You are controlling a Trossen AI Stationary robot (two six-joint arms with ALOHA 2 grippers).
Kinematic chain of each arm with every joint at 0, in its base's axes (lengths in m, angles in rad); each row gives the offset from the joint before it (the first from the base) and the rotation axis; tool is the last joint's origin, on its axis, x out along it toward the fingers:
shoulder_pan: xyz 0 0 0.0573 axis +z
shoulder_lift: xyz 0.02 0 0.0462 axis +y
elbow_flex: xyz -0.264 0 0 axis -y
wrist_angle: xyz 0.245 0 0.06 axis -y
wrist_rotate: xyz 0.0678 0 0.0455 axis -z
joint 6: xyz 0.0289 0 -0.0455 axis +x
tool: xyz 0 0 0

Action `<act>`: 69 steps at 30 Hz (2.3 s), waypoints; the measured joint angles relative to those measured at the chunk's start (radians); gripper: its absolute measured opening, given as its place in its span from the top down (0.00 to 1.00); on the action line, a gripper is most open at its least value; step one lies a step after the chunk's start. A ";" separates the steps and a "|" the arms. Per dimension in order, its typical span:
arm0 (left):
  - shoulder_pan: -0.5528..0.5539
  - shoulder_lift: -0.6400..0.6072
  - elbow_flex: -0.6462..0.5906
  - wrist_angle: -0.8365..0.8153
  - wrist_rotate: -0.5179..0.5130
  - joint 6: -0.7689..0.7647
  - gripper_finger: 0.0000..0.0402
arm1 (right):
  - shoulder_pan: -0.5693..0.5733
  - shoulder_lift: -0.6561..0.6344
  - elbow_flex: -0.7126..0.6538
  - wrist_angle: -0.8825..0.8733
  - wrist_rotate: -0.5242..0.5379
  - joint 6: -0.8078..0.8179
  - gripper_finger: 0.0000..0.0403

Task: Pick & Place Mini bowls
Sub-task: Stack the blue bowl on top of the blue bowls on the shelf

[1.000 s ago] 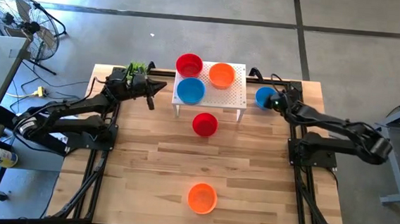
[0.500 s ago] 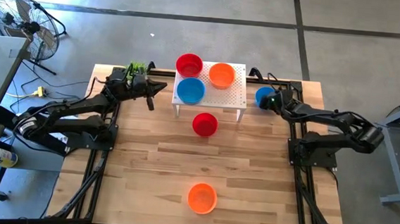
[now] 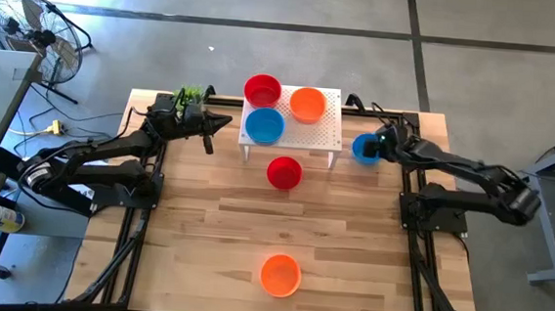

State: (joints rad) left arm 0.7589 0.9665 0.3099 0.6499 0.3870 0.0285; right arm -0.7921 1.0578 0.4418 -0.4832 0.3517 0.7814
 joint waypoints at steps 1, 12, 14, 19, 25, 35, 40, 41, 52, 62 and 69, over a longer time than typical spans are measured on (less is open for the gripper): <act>0.000 0.000 0.000 -0.002 0.000 0.000 0.99 | 0.016 -0.032 0.018 -0.082 -0.002 -0.001 0.99; 0.000 0.000 0.000 -0.003 -0.001 -0.008 0.99 | 0.507 -0.341 0.084 -0.507 -0.020 0.288 1.00; 0.000 0.000 0.000 -0.003 -0.001 -0.008 0.99 | 0.609 -0.339 0.084 -0.472 -0.019 0.359 1.00; 0.000 0.000 0.000 -0.017 -0.002 0.013 0.99 | 0.827 -0.242 0.084 -0.357 0.010 0.466 1.00; 0.000 0.000 0.000 -0.051 0.002 0.019 0.99 | 0.980 -0.038 0.084 -0.144 0.023 0.489 1.00; 0.000 0.000 0.001 -0.096 0.012 0.090 0.99 | 0.979 0.333 0.211 0.089 0.033 0.269 1.00; 0.000 0.000 0.001 -0.114 0.025 0.098 0.99 | 0.966 0.470 0.306 0.175 0.038 0.154 1.00; 0.000 0.000 0.001 -0.119 0.027 0.098 0.99 | 0.962 0.492 0.318 0.203 0.036 0.135 1.00; 0.000 0.000 0.001 -0.154 0.025 0.097 0.99 | 0.956 0.599 0.346 0.521 0.012 0.003 0.98; -0.024 0.000 0.001 -0.205 -0.040 0.096 0.99 | 0.958 0.581 0.346 0.582 0.011 -0.133 0.80; -0.224 -0.011 0.006 -0.210 -0.196 0.151 0.99 | 1.021 0.432 0.286 0.569 0.035 -0.363 0.90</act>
State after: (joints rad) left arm 0.5346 0.9554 0.3158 0.4401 0.1910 0.1798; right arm 0.2287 1.4901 0.7278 0.0855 0.3866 0.4184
